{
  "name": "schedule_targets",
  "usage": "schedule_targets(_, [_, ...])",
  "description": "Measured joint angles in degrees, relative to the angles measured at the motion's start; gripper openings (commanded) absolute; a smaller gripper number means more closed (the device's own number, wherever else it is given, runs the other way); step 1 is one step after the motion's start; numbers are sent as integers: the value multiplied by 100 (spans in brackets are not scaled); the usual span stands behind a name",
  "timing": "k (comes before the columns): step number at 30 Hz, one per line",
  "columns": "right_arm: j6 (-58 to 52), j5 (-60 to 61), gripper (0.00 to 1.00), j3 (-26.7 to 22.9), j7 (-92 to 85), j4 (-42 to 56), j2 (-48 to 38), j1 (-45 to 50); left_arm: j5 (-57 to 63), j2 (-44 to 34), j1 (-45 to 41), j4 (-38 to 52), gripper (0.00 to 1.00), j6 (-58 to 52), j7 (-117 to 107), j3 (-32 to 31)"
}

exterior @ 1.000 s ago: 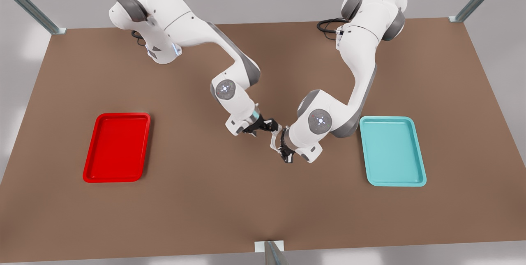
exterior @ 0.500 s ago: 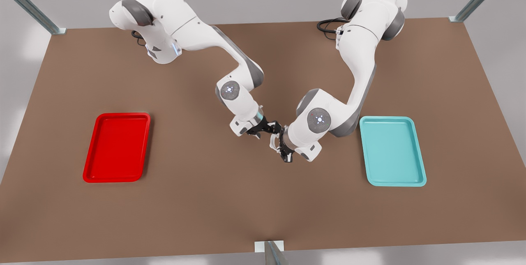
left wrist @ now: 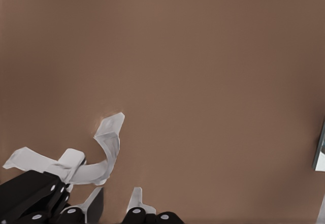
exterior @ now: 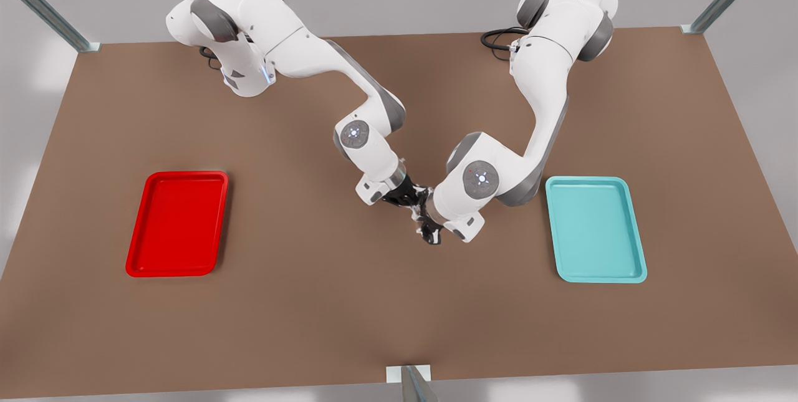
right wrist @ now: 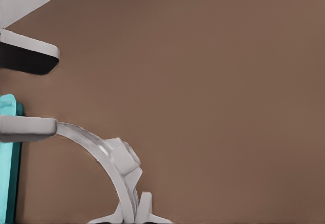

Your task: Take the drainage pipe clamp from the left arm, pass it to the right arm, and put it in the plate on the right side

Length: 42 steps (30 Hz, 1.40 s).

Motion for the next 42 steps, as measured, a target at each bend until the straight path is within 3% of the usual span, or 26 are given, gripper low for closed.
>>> schedule_targets(5, [-3,-16,21,-1,13,-61,-20,-46,22,-55,104,162,100,-203,-28,15])
schedule_targets(8, [-44,1,21,-8,-69,-755,-350,-286,20,-380,610,287,100,-621,24,7])
schedule_targets(11, [-415,14,21,-29,-306,-2180,-1664,-1230,74,-776,1518,555,100,-1464,389,39])
schedule_targets(14, [-1524,-372,21,-79,-638,-2642,-2771,-2525,597,-853,1910,699,100,-2408,1245,46])
schedule_targets(16, [-2283,-792,21,-95,-915,-2672,-3020,-3317,880,-1618,2156,-287,100,-2764,2200,58])
schedule_targets(17, [-2606,-995,21,-97,-1071,-2686,-3055,-3671,946,-2140,2209,-1021,100,-2742,2709,61])
schedule_targets(19, [-3161,-1399,21,-102,-1402,-2705,-3088,-4305,931,-2457,2221,-1553,100,-2620,3642,53])
schedule_targets(24, [-3970,-2389,21,-354,-2176,-2736,-3058,-4898,1144,-2459,1903,-1215,100,-2801,5555,-163])
schedule_targets(42, [-2960,-3074,21,-423,-3709,-2674,-1899,-5142,1077,-2339,2062,-1045,100,-3217,9307,-175])
